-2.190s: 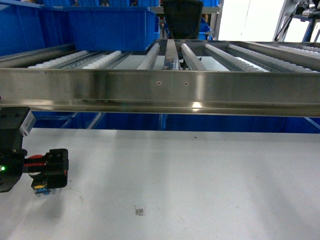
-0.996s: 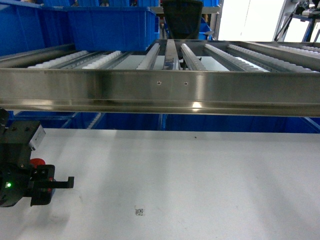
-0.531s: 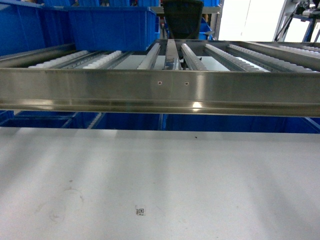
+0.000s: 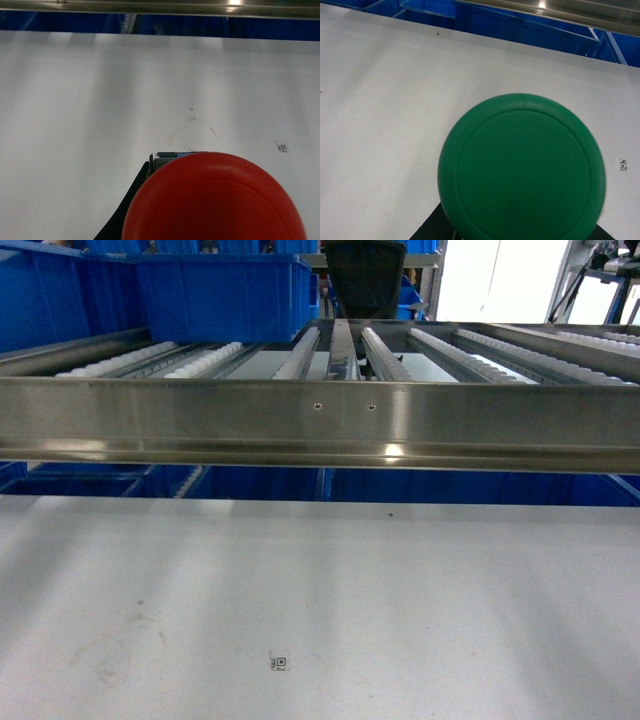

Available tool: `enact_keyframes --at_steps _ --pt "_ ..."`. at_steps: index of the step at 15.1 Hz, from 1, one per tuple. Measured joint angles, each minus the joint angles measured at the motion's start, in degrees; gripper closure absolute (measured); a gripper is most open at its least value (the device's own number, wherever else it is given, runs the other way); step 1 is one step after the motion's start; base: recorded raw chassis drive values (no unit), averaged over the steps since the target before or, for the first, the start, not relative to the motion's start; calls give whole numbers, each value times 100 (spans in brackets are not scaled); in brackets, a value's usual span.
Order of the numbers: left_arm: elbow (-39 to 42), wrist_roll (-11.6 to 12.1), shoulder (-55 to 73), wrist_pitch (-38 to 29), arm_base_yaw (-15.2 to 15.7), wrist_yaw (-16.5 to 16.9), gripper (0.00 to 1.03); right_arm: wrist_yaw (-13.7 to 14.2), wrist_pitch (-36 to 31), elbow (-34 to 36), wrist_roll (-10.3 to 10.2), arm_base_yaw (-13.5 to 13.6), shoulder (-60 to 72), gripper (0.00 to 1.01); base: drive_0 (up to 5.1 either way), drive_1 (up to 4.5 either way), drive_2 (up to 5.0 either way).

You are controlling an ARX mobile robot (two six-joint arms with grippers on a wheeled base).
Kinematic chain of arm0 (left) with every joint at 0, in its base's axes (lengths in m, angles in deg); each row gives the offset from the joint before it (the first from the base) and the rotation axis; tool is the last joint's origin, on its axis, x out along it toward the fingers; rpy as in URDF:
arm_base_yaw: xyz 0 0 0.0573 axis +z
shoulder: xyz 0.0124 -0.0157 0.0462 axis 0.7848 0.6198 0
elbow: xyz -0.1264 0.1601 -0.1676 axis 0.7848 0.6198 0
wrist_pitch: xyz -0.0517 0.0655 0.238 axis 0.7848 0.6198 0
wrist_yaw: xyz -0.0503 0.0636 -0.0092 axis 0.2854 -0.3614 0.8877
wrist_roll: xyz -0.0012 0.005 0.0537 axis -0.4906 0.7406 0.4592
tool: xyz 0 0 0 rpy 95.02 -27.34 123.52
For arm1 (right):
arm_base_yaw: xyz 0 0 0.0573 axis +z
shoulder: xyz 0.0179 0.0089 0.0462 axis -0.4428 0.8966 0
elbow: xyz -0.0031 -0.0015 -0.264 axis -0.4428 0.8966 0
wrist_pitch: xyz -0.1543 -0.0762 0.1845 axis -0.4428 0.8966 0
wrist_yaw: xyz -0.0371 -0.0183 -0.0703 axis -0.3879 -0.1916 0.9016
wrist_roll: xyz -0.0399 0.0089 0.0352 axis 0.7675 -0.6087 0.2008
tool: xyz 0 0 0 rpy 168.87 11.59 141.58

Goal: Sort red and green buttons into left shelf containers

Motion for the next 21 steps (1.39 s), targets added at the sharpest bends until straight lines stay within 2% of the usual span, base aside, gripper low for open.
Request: enact_keyframes --at_steps 1,2,3,4,9,21 --pt "11 -188 2 197 -352 -142 77 0 0 0 0 0 0 75 0 0 0" --pt "90 -282 9 195 -538 -203 77 0 -4 0 0 0 0 75 0 0 0" --pt "120 -380 94 120 -575 -267 77 0 -4 0 0 0 -2 75 0 0 0" --pt "109 -380 197 -240 -509 -245 77 2 -2 0 0 0 0 75 0 0 0" --pt "92 -378 212 -210 -509 -243 77 2 -4 0 0 0 0 75 0 0 0" --pt "92 -378 223 -212 -501 -216 77 17 2 0 0 0 -24 75 -467 133 370"
